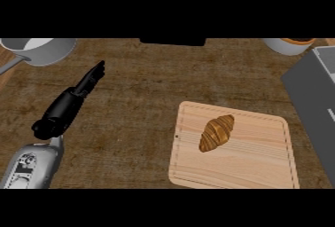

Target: Pick the can from the cutting board and place it in the cardboard box

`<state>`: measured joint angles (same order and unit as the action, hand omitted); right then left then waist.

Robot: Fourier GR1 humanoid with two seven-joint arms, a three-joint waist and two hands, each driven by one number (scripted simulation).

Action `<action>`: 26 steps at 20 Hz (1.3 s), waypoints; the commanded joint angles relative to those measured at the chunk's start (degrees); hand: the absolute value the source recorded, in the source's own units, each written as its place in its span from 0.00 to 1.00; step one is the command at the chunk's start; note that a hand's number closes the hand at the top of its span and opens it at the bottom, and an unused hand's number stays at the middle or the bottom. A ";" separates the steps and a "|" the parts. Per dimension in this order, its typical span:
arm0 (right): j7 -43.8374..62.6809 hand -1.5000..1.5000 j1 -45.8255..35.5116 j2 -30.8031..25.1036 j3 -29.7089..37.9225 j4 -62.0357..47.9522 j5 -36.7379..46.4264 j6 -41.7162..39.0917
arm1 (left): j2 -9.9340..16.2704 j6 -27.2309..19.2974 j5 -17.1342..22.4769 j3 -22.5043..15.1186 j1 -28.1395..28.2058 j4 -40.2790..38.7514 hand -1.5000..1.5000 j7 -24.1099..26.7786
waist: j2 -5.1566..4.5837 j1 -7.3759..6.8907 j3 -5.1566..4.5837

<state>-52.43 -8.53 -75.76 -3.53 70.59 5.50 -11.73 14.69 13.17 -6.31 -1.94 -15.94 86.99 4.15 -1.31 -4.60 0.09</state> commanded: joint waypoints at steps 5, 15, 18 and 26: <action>-5.65 1.00 -11.20 3.60 -10.84 -14.59 17.43 -0.45 | -2.26 -1.60 -1.61 -1.18 -2.61 -1.76 0.50 -0.53 | -0.27 -0.97 0.10; -19.84 0.00 -18.04 7.87 -13.77 -19.72 10.95 -10.31 | -0.63 -0.27 -0.34 0.45 -1.42 -0.28 0.50 -0.45 | 0.26 -0.33 0.16; -16.40 0.00 -15.87 14.13 -12.41 -19.45 -0.87 -16.80 | -1.10 -0.53 -0.51 0.23 -1.41 -1.08 0.50 -0.45 | 0.26 0.92 0.26; 1.06 0.00 -17.61 16.79 -9.08 -26.12 -22.14 -31.76 | -1.23 -0.65 -0.97 -0.15 -1.14 -0.85 0.50 0.10 | -0.21 -0.25 0.05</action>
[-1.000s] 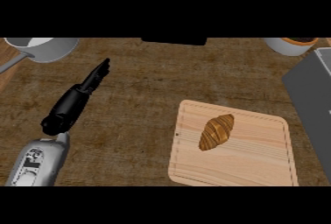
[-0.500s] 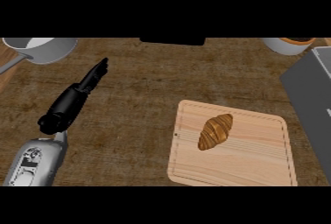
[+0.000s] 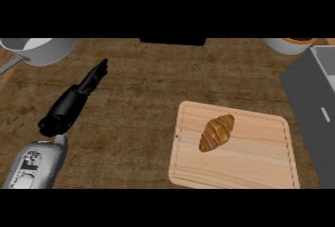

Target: Pick the can from the cutting board and place it in the cardboard box

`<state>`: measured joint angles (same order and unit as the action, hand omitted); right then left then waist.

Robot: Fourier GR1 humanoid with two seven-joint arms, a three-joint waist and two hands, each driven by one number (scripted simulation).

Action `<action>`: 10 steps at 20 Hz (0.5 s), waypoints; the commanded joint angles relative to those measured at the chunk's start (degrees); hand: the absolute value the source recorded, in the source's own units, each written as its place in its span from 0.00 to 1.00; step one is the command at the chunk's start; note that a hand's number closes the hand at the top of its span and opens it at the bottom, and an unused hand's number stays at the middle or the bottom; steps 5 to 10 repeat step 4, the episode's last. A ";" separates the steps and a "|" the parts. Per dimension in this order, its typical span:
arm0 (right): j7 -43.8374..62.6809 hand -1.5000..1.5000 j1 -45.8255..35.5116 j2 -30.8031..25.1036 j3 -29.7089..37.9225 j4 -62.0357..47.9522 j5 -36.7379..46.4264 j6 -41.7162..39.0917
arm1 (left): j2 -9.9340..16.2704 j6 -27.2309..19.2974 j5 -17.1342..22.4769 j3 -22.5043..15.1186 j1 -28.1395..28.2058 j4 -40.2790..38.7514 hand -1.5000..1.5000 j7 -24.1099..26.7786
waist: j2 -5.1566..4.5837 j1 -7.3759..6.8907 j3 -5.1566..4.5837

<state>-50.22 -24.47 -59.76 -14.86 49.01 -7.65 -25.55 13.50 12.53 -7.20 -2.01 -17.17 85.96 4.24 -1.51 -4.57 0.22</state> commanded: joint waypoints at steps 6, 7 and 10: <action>5.24 0.00 -5.21 0.63 5.09 -9.98 -16.34 -21.63 | -1.02 -0.42 -0.85 -1.23 0.29 -0.15 0.50 0.33 | -0.50 -0.97 0.14; 5.24 0.00 -5.21 0.63 5.09 -9.98 -16.34 -21.63 | -1.02 -0.42 -0.85 -1.23 0.29 -0.15 0.50 0.33 | -0.50 -0.97 0.14; 5.24 0.00 -5.21 0.63 5.09 -9.98 -16.34 -21.63 | -1.02 -0.42 -0.85 -1.23 0.29 -0.15 0.50 0.33 | -0.50 -0.97 0.14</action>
